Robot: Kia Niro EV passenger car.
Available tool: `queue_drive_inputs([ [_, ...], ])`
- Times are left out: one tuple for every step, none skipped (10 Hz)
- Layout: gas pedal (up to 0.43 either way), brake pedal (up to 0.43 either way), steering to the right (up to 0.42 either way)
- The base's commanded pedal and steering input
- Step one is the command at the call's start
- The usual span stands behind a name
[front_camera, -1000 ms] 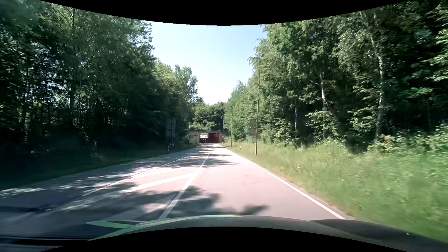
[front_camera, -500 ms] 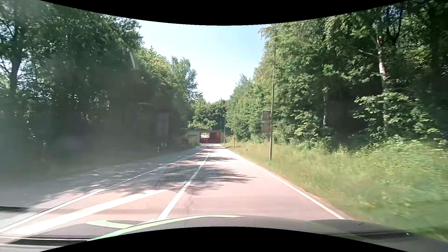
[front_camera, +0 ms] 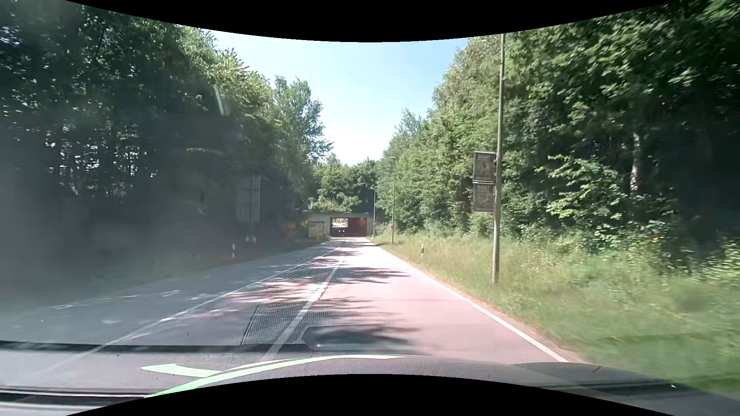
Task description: Follow the waypoints while adhering to traffic rules and regulations
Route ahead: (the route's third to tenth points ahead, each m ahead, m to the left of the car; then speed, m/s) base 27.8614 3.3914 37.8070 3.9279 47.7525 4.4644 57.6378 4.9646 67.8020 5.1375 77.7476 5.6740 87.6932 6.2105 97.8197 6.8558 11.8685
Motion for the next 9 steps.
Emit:
queue_drive_inputs([
  [0.0, 0.0, -0.007],
  [0.0, 0.0, -0.007],
  [0.0, 0.0, -0.007],
  [0.0, 0.0, -0.007],
  [0.028, 0.0, -0.007],
  [0.039, 0.0, -0.007],
  [0.059, 0.0, -0.006],
  [0.059, 0.0, -0.005],
  [0.059, 0.0, -0.005],
])
